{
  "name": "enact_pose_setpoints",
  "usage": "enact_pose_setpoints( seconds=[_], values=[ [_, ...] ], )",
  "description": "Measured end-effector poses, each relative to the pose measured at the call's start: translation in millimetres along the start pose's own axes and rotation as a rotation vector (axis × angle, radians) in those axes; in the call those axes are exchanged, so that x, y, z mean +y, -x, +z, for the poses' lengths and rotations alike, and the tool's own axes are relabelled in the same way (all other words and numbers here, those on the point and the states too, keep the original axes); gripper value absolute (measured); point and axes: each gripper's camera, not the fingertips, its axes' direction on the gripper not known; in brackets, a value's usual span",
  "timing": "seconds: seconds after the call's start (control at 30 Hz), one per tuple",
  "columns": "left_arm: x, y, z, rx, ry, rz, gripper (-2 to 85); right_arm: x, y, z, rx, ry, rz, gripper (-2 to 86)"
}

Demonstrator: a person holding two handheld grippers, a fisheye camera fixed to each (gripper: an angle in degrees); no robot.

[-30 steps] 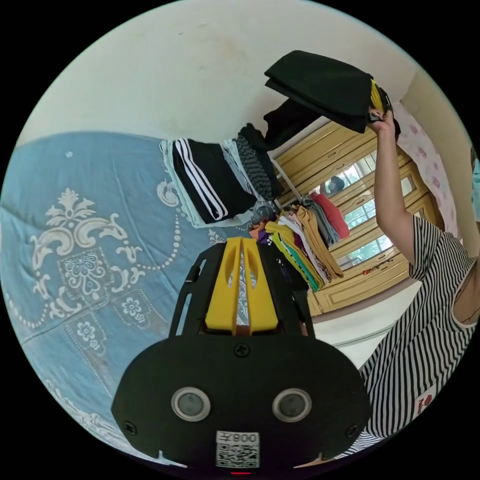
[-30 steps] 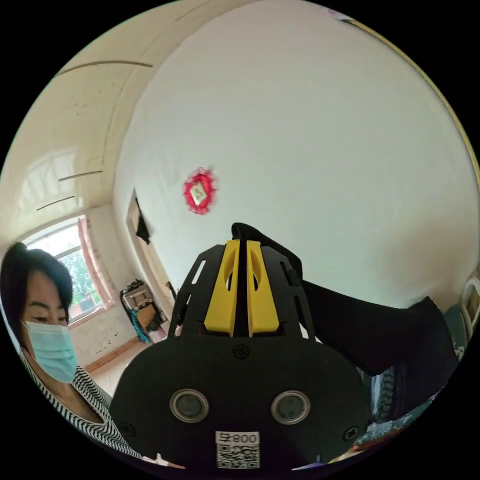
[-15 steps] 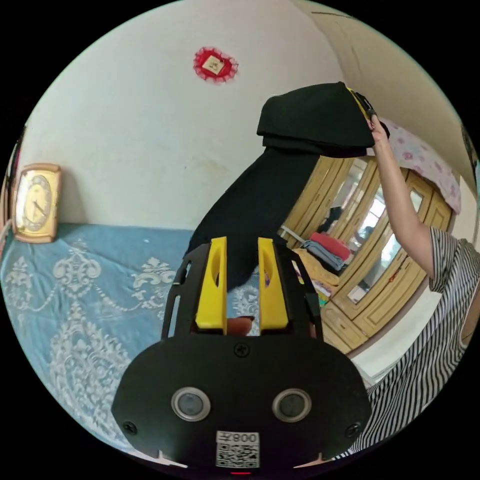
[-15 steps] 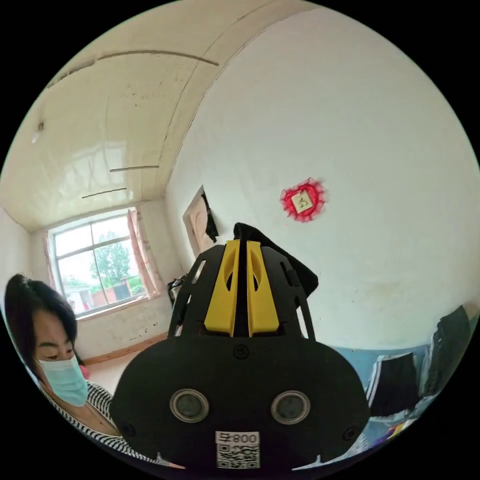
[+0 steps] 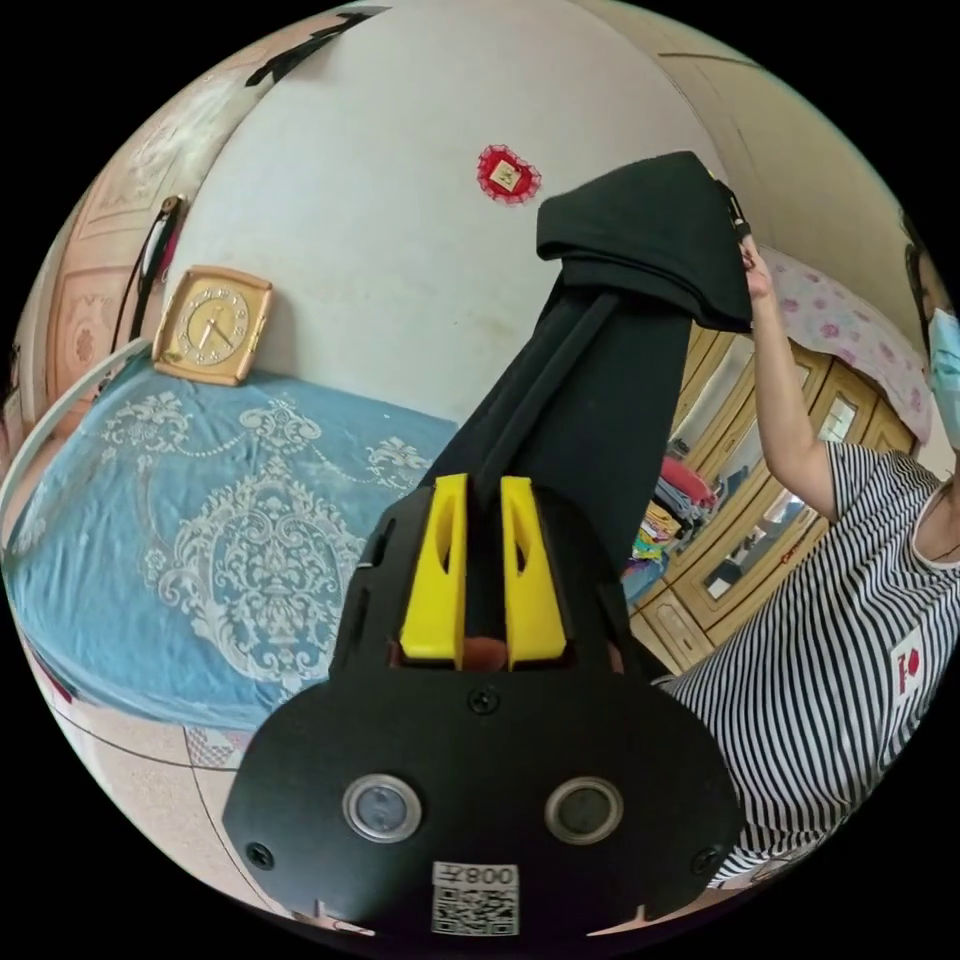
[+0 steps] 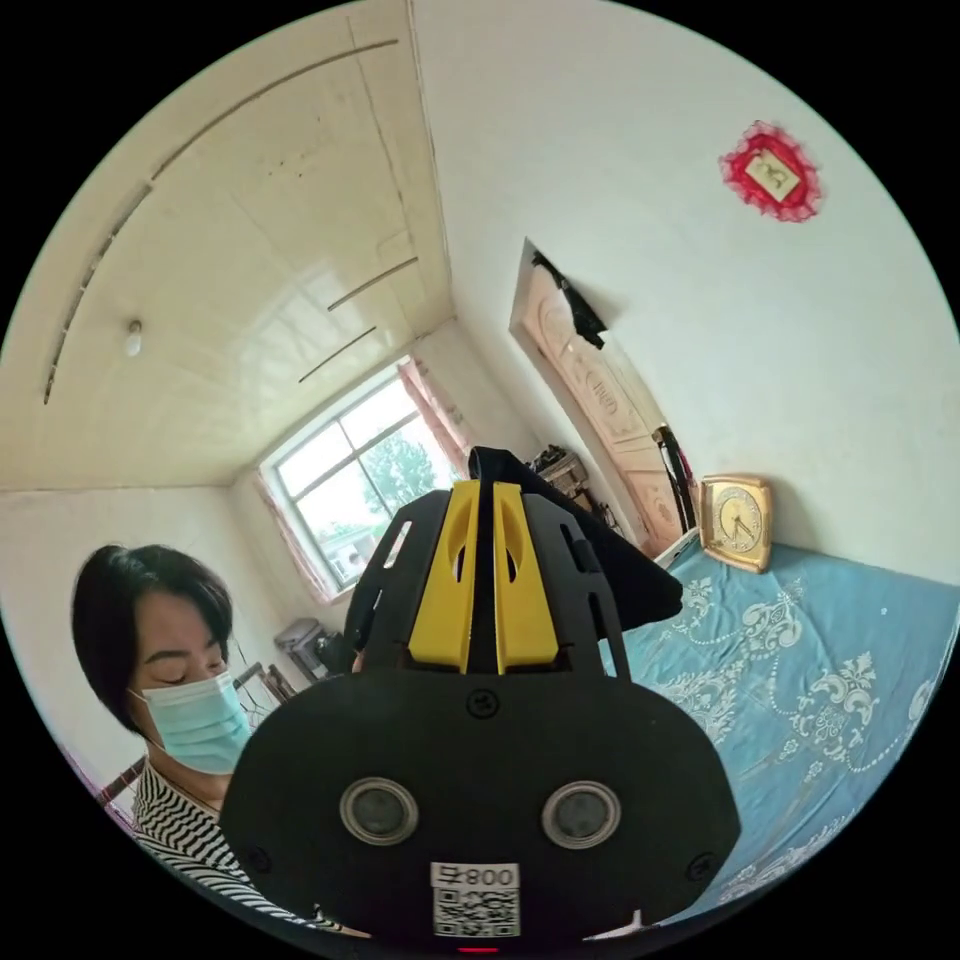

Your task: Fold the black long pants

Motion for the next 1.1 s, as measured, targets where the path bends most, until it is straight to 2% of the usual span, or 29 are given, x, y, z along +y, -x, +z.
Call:
enact_pose_setpoints(
  seconds=[0.2, 0.4, 1.1],
  values=[
    [37, -2, -28, 0.083, 0.024, -0.015, 2.5, 1, 65, 47, 0.104, 0.088, -0.116, 1.8],
    [56, 2, -56, 0.11, 0.014, -0.021, 2.2, 4, 93, 62, 0.179, 0.069, -0.116, 1.9],
    [126, 37, -145, -0.019, 0.041, -0.139, 1.3, 33, 76, 126, 0.293, 0.053, 0.047, 1.7]
  ],
)
